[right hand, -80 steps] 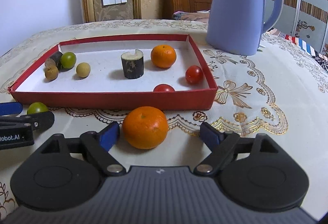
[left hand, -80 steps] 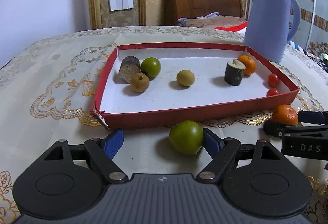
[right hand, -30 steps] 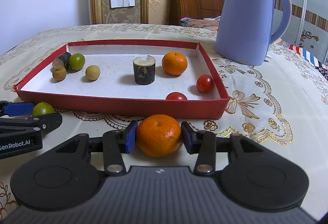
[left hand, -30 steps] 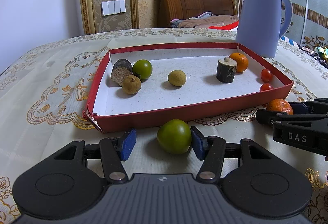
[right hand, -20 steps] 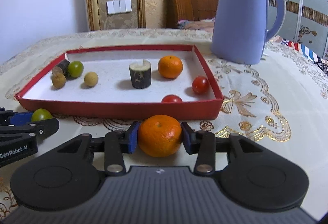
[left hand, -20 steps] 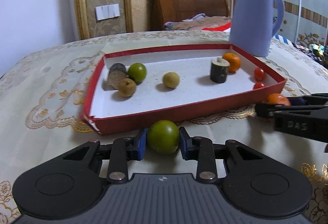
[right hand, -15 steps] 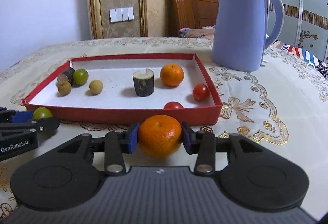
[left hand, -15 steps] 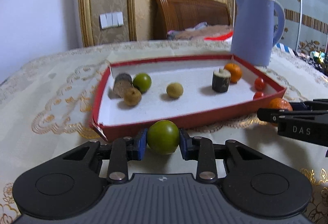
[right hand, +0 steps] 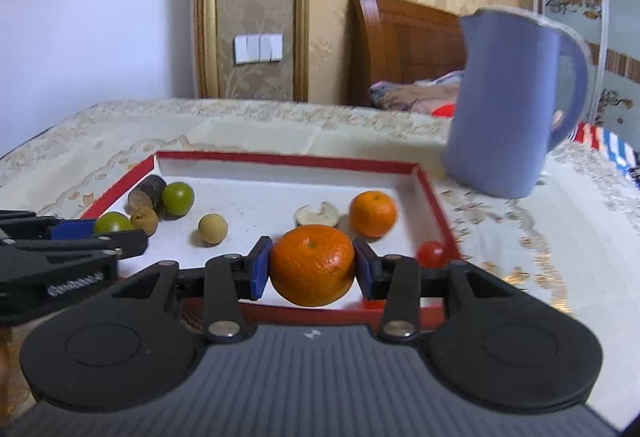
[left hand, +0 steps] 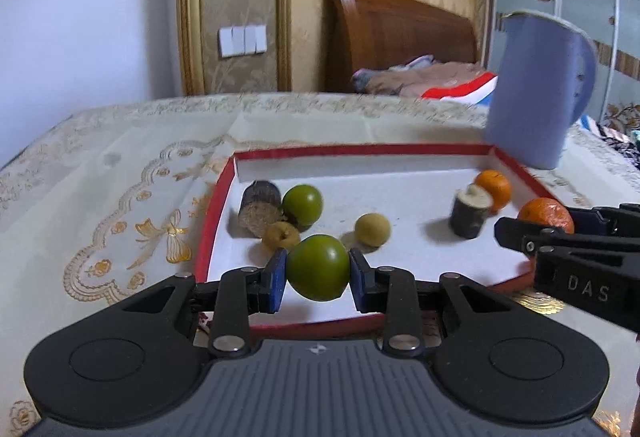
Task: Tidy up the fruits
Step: 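Lift and carry the green tomato and the orange over the red tray, then open the left gripper to drop the green tomato while the right gripper releases the orange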
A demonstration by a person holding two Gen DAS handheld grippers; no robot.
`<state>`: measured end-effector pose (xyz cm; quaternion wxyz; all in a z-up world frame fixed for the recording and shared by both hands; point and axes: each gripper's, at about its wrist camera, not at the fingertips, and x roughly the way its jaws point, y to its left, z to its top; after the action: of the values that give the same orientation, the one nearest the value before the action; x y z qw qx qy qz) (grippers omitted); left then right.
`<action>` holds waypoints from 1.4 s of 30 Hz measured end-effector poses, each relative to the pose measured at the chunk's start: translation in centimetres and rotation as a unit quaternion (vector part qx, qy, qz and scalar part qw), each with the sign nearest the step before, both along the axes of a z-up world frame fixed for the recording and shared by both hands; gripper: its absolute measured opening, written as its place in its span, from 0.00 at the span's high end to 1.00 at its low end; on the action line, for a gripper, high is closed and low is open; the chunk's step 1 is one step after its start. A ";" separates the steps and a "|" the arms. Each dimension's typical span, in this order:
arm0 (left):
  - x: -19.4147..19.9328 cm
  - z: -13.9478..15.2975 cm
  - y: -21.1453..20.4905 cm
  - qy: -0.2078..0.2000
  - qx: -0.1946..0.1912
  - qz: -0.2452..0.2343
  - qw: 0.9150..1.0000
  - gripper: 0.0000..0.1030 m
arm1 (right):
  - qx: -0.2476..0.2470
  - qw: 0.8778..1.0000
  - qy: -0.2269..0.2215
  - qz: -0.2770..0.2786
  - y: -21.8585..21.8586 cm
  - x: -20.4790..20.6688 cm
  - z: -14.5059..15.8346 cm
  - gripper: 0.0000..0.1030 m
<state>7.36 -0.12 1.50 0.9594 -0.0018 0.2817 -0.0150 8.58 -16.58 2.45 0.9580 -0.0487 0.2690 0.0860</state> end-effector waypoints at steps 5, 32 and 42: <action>2.0 -1.1 0.1 0.025 0.003 0.007 1.000 0.69 | -0.010 1.000 0.024 0.003 0.9 1.7 -1.2 0.60; 3.9 -2.4 -0.7 0.015 0.026 0.027 0.999 0.67 | -0.019 0.997 0.042 -0.058 0.4 6.3 -3.2 0.60; 4.1 -2.5 -0.1 0.019 0.019 0.048 0.999 0.40 | -0.004 0.997 0.042 -0.061 0.1 6.1 -3.3 0.37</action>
<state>11.46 -0.17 -1.04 0.9534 0.0030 0.2996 0.0361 14.65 -16.50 -0.81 0.9491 -0.0328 0.3121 0.0284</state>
